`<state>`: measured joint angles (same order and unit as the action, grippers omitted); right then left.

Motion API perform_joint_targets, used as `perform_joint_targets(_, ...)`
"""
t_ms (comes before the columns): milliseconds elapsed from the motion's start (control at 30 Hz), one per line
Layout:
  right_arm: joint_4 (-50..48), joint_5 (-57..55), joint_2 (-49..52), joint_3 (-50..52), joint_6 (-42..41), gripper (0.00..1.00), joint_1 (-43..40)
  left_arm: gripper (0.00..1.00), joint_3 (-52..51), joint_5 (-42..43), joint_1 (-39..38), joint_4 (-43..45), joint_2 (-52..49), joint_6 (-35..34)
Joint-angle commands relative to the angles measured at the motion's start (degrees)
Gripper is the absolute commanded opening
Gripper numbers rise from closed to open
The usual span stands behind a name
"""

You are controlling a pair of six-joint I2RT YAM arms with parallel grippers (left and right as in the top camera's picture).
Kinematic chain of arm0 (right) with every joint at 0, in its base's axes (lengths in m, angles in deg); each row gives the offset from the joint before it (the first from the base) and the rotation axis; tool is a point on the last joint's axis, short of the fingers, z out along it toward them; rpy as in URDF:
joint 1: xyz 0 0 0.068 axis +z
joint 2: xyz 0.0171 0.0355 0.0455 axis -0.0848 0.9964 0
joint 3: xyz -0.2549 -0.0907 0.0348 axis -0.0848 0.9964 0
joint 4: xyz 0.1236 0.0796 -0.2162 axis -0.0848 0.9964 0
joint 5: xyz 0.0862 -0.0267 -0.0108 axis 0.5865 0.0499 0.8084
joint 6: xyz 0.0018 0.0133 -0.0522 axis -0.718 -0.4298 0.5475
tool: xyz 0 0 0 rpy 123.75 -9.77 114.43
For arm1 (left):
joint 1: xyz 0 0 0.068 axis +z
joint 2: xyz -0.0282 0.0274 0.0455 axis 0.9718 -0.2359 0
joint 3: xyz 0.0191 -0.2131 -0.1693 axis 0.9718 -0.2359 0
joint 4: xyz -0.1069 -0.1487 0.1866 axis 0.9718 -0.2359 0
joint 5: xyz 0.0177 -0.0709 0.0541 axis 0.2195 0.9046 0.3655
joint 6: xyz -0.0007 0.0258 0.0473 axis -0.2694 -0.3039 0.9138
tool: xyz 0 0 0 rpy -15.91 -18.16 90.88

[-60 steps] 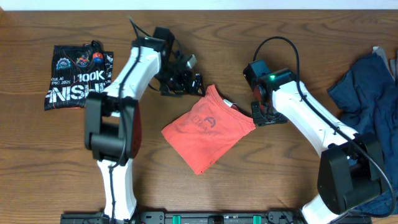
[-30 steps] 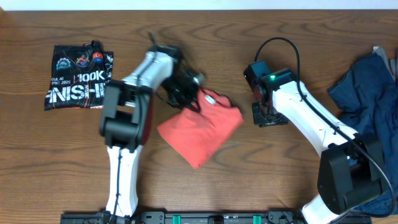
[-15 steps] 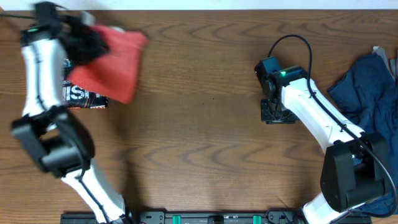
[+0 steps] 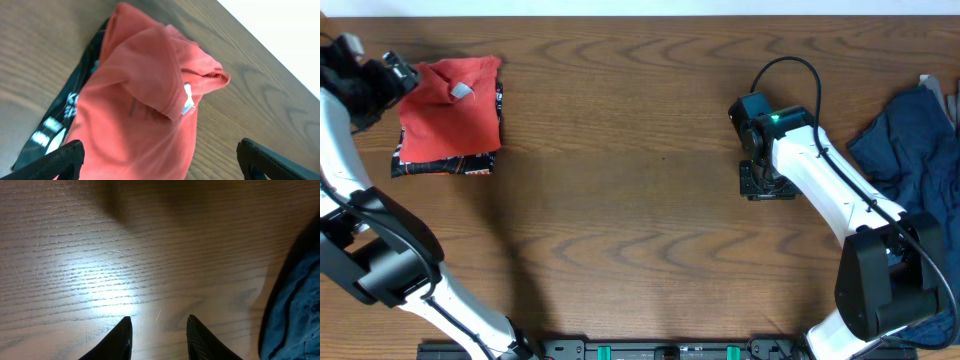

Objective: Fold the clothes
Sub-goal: 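Place the folded red shirt onto the black shirt at top left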

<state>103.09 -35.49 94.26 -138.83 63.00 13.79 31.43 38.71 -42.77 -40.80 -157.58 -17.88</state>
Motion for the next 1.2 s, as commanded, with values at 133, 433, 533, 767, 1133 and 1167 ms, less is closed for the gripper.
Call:
perform_joint_targets(133, -0.2, 0.07, -0.39, -0.02, -1.09, 0.35, -0.37, 0.98, 0.33, 1.75, -3.21, -1.73, -0.28, -1.86)
perform_joint_targets(433, 1.01, 0.55, -0.37, -0.02, -1.09, 0.35, -0.37, 0.98, -0.28, -13.38, -9.46, 0.15, -0.33, -1.4)
perform_joint_targets(533, 1.81, 1.01, -0.39, -0.02, -1.11, 0.36, -0.37, 0.98, -1.36, -14.75, -10.64, 2.84, -1.05, -1.4)
perform_joint_targets(767, 2.73, 2.86, -0.39, 0.0, -1.6, 0.36, -0.37, 0.98, -1.42, -14.78, -11.23, 6.56, -5.31, -3.02)
perform_joint_targets(1133, 4.59, 2.82, -0.39, -0.02, -1.99, 0.36, -0.37, 0.59, -1.46, -14.82, -11.37, 9.92, -8.61, -3.13)
perform_joint_targets(1167, 4.74, 2.82, -0.37, 0.0, -1.99, 0.36, -0.37, 0.59, -1.46, -14.88, -11.41, 10.03, -8.72, -3.15)
